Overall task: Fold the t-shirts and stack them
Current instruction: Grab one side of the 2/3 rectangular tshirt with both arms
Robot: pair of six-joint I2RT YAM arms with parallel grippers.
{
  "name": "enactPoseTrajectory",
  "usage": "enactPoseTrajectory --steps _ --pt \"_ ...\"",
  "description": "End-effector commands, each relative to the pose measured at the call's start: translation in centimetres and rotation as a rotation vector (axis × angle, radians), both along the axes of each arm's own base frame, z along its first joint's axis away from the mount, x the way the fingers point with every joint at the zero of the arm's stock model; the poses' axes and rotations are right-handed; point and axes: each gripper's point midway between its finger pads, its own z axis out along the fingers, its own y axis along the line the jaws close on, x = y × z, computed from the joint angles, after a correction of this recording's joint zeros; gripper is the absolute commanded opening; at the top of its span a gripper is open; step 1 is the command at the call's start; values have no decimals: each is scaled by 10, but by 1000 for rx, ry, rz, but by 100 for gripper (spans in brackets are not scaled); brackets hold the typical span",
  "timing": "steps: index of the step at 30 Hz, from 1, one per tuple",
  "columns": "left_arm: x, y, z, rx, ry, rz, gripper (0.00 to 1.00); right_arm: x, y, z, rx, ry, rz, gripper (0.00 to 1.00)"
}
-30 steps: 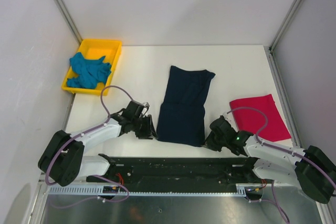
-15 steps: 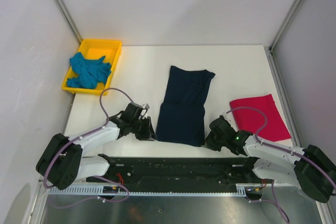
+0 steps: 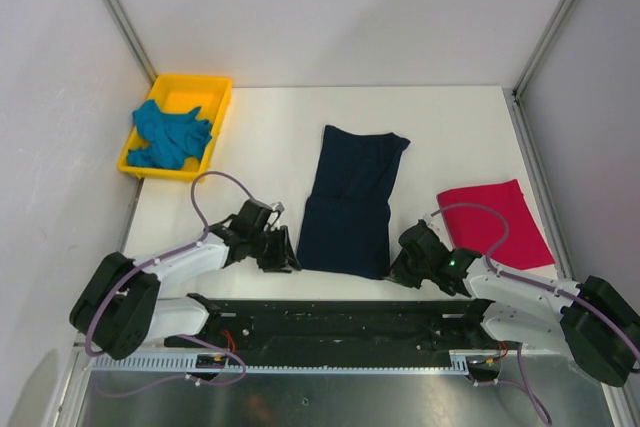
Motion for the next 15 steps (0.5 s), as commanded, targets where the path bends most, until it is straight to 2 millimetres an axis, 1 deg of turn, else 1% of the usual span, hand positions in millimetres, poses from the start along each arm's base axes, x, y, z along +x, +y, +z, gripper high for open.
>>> enactPoseTrajectory --steps 1,8,15 --pt "18 -10 6 -26 -24 19 37 -3 -14 -6 -78 9 -9 0" --pt "25 -14 1 -25 -23 27 37 -4 -15 -5 -78 8 -11 0" --pt "24 -7 -9 14 -15 45 34 -4 -16 -5 -79 7 -11 0"
